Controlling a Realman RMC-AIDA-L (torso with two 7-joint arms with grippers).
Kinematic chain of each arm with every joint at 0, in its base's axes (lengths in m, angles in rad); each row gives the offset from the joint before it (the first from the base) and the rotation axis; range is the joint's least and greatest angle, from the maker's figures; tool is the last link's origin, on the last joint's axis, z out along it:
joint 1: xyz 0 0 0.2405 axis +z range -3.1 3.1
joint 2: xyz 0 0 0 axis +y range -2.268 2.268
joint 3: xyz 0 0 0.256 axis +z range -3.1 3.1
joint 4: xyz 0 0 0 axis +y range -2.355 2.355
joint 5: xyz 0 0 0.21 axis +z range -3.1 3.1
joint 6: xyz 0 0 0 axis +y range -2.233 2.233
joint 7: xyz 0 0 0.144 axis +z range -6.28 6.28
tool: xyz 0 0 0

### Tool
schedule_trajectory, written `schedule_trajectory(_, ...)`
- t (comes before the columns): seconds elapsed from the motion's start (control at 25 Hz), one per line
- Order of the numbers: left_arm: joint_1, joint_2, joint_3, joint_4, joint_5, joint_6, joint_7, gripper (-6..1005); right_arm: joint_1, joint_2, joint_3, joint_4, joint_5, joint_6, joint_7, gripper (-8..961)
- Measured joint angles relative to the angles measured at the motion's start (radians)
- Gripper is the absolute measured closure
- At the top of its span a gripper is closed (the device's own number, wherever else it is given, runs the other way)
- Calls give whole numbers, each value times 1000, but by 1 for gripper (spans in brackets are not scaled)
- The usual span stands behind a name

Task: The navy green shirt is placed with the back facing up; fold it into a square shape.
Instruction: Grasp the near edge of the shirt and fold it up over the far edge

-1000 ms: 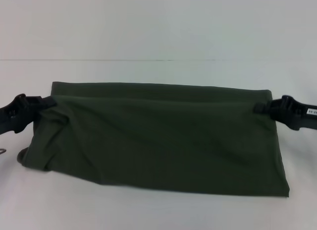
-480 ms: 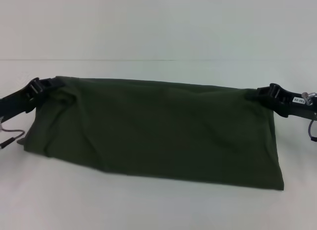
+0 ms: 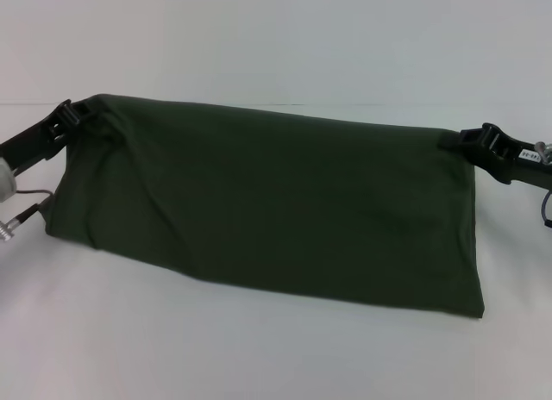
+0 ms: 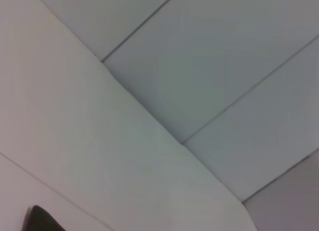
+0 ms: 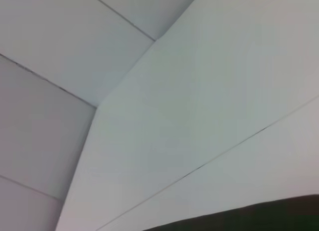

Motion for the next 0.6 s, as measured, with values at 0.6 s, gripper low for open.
schedule_trajectory(0.6,-69,-62,1,-1,-58,-160,171,936,32,38,-15,6,3,150,-37,913)
